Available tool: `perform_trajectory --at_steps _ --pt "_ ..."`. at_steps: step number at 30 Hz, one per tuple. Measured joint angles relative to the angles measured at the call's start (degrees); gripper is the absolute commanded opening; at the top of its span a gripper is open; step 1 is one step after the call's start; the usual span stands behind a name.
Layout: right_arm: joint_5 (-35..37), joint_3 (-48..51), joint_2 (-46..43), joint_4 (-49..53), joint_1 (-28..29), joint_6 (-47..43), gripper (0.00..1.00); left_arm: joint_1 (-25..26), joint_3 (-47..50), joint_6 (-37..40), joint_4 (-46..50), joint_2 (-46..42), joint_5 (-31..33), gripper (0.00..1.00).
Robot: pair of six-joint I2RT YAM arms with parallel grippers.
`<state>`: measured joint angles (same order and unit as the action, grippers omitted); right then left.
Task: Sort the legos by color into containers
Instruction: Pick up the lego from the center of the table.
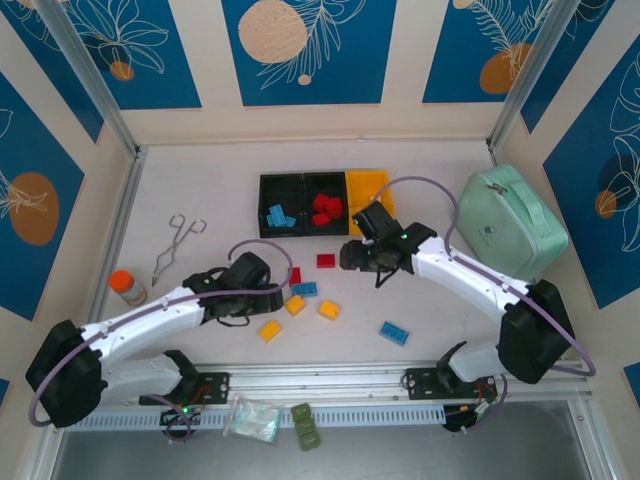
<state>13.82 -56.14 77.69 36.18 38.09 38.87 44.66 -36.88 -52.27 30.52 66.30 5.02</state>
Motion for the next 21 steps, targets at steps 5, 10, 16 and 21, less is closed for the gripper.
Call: perform_trajectory --at_steps 5,10,16,21 --pt "-0.6 5.8 -5.2 -0.4 1.9 3.9 0.57 0.0 0.0 -2.0 -1.1 4.8 2.5 0.73" --pt "-0.8 7.2 -8.0 -0.9 5.6 6.5 0.57 0.0 -1.5 -3.0 -2.3 10.1 4.9 0.72" --pt "-1.9 9.1 -8.2 -2.4 9.9 8.5 0.57 0.0 -3.3 -3.0 -4.2 14.9 7.4 0.63" --pt "-2.3 10.3 -8.2 -2.6 12.1 10.1 0.57 0.0 -3.7 -2.8 -4.7 17.5 8.8 0.5"
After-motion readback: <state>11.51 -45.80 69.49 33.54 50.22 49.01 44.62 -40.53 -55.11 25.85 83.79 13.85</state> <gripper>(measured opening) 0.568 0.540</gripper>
